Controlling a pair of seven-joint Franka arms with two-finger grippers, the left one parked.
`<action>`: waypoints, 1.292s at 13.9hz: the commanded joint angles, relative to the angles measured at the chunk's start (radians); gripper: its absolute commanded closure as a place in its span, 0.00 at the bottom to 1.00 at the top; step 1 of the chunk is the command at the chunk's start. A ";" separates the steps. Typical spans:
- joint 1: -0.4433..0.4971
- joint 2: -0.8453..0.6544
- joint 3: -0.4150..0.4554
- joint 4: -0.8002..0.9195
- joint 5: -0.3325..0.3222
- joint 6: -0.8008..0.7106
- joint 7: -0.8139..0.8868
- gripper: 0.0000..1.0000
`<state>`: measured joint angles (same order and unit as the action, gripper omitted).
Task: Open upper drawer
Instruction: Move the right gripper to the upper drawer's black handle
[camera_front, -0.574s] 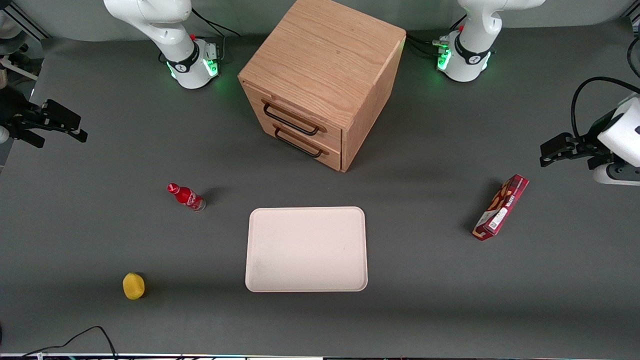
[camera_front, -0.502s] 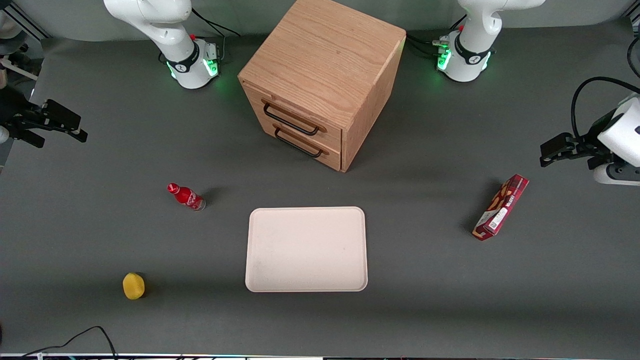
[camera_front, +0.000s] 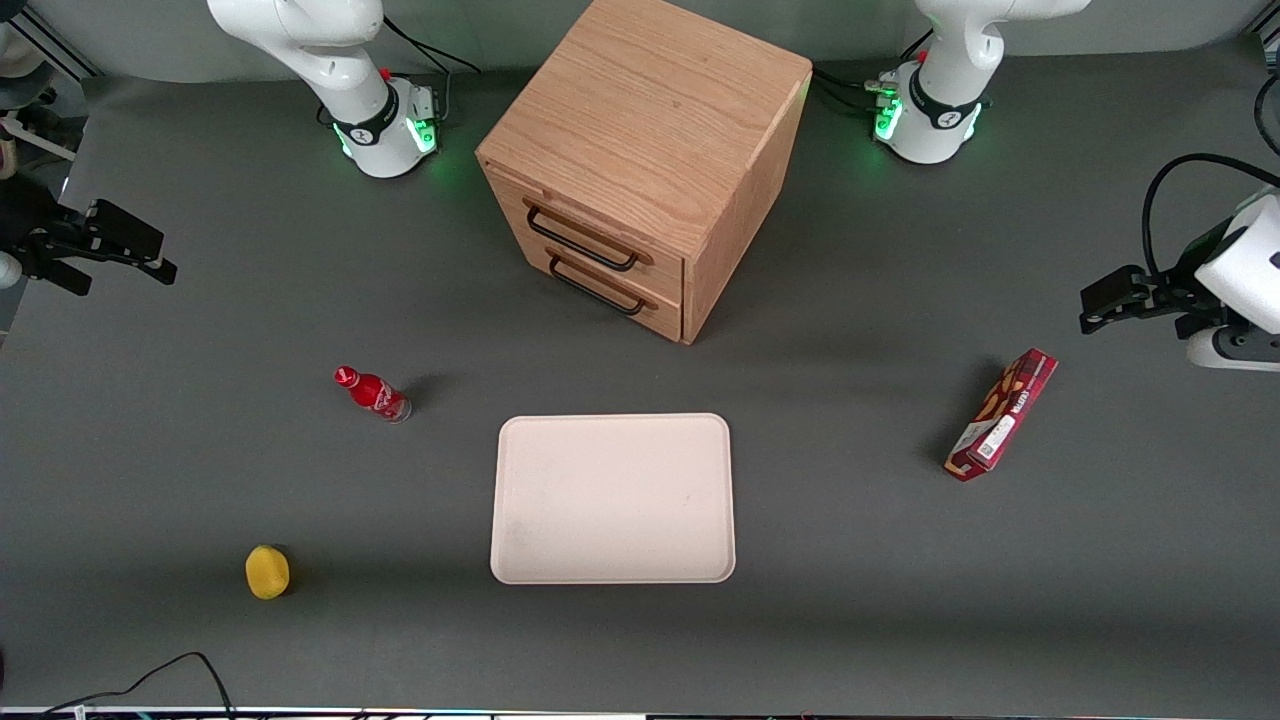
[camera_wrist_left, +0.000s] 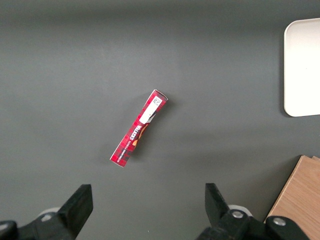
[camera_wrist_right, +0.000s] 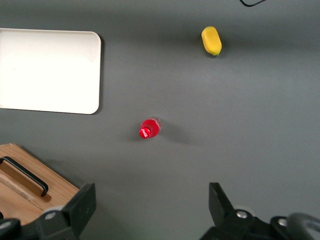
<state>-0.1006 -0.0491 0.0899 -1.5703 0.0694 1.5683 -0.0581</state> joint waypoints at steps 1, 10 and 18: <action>0.001 0.006 0.005 0.001 -0.007 -0.011 0.004 0.00; 0.055 0.107 0.219 -0.014 -0.002 -0.011 0.011 0.00; 0.134 0.236 0.403 0.018 0.009 0.024 -0.139 0.00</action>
<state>0.0034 0.1215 0.4947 -1.5985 0.0692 1.5772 -0.1159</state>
